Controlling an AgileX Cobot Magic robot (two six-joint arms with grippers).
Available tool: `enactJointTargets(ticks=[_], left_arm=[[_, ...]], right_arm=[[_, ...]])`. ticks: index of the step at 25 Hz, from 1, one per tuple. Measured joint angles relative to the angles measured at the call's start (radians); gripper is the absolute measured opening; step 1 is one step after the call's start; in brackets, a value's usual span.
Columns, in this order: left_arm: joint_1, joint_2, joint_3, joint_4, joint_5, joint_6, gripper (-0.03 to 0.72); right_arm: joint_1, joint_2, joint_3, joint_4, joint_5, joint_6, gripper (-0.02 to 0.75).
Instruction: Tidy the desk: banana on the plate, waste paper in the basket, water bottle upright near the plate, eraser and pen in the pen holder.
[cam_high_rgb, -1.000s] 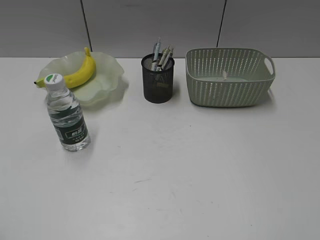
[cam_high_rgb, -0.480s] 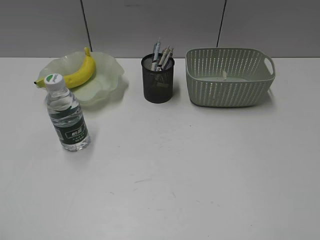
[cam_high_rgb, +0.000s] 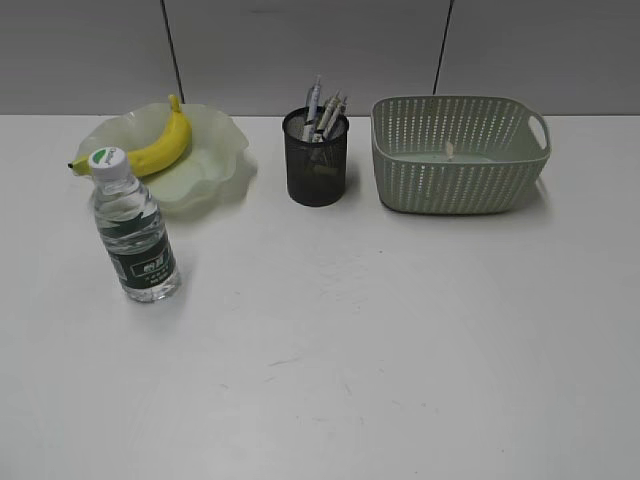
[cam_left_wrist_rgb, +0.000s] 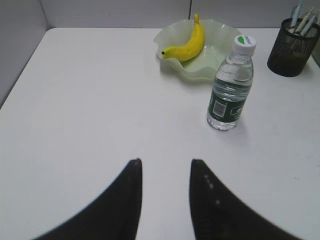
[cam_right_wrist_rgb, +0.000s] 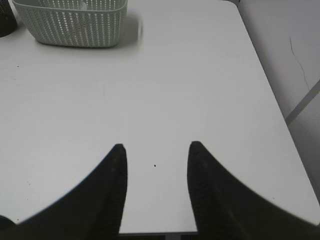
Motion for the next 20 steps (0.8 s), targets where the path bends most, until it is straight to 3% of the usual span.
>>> enactJointTargets(ticks=[20], left_arm=[[0.000,0.000,0.000,0.000,0.000,0.000,0.241]], right_arm=[[0.001,0.000,0.000,0.000,0.000,0.000,0.332]])
